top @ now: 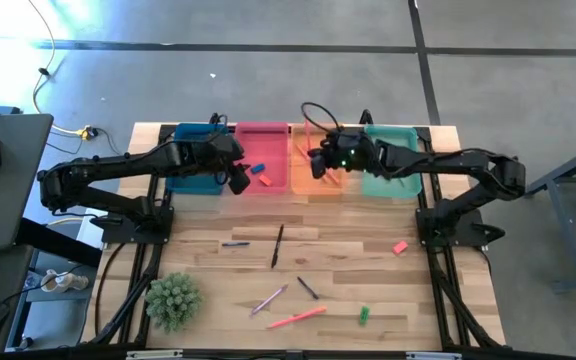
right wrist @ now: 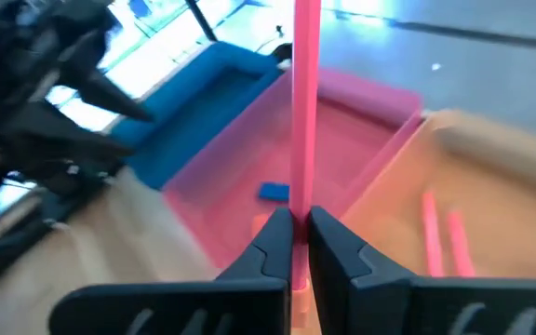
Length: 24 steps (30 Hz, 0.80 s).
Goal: Sort crayons/erasers/pens/pencils in bins
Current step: Put the pink pencil into the orange bin
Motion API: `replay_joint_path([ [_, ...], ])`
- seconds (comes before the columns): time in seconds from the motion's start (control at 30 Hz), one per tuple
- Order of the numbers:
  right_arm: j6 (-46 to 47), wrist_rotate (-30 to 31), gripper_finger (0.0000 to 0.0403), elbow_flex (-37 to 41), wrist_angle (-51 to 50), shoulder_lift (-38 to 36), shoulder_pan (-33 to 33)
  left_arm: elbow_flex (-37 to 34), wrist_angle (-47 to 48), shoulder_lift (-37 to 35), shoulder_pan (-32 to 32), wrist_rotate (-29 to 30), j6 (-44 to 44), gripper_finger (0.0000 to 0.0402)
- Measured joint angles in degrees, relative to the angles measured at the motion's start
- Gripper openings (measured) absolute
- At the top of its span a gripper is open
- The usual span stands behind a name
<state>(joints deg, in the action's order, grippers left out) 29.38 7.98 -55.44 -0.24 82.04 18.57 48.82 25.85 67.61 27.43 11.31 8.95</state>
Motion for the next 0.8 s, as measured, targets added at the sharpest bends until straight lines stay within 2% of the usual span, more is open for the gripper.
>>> replay_joint_path([
  [0.13, -4.7, -2.4, 0.0002, 0.0, -1.6, 0.2, 4.5, 0.0, 0.1, 0.5, -0.8, 0.0, 6.4, 0.0154],
  [0.3, -7.3, -4.3, 0.0002, -0.1, -7.7, 2.6, 8.0, 0.0, 0.2, 1.0, -1.9, -0.1, 10.2, 0.0154],
  [0.6, -6.5, -5.7, 0.0003, -0.1, -13.6, 8.5, 8.3, 0.0, 5.0, 3.1, -4.6, -0.2, 18.0, 0.0154],
  [0.8, -7.4, -5.7, 0.0003, -0.1, -13.9, 11.1, 8.2, 0.0, 10.1, 5.2, -8.4, -0.8, 22.0, 0.0154],
])
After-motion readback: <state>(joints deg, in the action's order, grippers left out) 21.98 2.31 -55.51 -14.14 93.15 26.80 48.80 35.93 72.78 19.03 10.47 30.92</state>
